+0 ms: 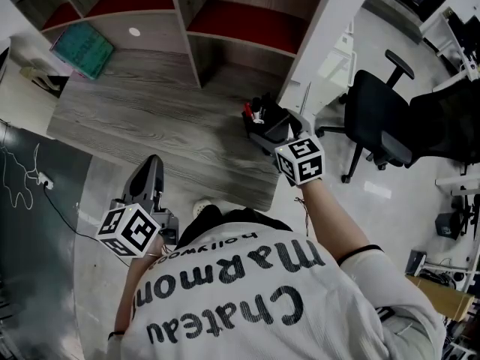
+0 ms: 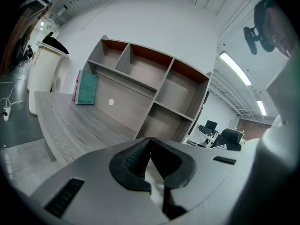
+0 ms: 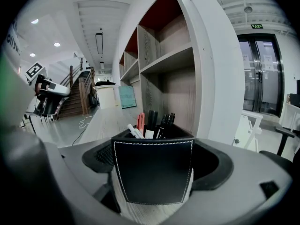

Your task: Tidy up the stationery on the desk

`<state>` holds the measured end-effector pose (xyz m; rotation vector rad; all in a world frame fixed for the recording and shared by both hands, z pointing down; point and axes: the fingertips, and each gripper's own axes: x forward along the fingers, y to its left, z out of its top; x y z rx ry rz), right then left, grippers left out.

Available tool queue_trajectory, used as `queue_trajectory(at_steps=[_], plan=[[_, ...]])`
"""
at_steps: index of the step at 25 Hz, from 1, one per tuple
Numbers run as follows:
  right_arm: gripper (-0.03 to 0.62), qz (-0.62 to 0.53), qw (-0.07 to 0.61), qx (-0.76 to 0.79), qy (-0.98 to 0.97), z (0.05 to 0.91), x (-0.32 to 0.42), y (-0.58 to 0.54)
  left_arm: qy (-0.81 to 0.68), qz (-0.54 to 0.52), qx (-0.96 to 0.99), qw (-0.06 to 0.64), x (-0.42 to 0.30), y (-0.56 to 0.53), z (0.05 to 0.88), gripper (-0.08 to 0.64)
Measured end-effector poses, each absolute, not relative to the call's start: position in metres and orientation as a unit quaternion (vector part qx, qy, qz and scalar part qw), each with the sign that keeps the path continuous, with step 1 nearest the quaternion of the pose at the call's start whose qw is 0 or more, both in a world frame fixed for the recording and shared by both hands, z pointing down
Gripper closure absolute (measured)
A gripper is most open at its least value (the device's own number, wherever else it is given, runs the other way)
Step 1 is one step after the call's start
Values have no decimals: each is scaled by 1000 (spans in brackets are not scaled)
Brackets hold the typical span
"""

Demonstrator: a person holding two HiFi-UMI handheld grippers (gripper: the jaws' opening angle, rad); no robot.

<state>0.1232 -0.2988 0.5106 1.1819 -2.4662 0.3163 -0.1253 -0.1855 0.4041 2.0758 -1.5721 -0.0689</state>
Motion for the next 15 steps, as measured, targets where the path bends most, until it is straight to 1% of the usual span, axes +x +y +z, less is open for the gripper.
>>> queue_trajectory(at_steps=[15], plan=[[147, 121, 199, 424, -875, 516, 132, -287, -581, -30, 767, 269, -123, -182, 403, 545]])
